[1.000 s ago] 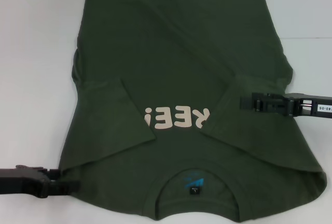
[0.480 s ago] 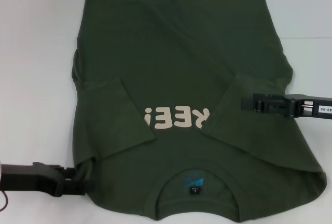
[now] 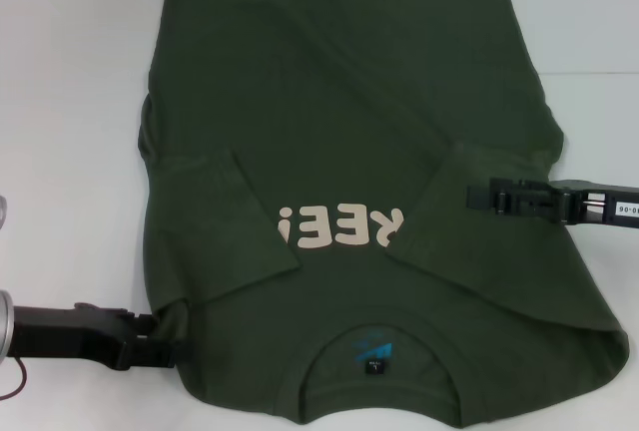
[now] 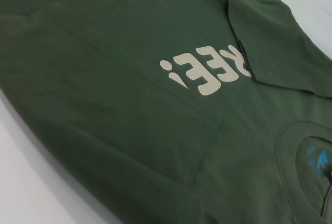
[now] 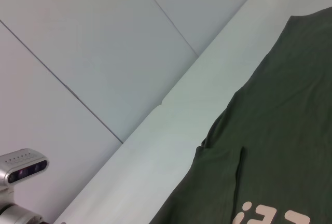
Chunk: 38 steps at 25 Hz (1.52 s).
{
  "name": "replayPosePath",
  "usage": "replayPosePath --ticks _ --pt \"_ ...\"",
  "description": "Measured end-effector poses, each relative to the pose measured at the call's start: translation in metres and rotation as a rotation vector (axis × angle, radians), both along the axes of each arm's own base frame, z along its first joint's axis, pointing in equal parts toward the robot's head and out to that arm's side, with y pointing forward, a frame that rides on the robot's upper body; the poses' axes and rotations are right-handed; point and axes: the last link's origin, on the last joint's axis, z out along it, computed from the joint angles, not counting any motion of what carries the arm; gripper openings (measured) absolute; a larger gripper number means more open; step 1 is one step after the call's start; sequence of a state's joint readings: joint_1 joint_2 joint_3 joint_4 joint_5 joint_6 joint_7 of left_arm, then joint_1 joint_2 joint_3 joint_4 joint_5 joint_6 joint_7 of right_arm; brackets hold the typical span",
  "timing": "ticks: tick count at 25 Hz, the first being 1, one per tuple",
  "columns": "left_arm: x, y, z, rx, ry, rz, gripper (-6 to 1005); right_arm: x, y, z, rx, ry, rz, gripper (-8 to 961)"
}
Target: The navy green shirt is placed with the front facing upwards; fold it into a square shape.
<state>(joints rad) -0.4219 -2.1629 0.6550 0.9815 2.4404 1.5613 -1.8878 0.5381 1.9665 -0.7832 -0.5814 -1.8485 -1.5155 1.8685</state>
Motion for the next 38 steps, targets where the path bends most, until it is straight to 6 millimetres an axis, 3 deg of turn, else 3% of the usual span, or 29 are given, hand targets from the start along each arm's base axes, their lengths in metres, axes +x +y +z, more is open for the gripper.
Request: replayPosePath --ticks 30,36,38 --pt "0.001 0.008 0.0 0.025 0.015 0.001 764 0.001 0.001 0.003 0.018 0.008 -0.004 842" --pt "0.0 0.012 -0.001 0.036 0.041 0.008 709 0.0 0.001 0.005 0.024 0.02 -0.004 839" --pt "0.0 0.013 -0.002 0.032 0.047 0.006 631 0.0 0.001 0.006 0.027 0.024 -0.004 838"
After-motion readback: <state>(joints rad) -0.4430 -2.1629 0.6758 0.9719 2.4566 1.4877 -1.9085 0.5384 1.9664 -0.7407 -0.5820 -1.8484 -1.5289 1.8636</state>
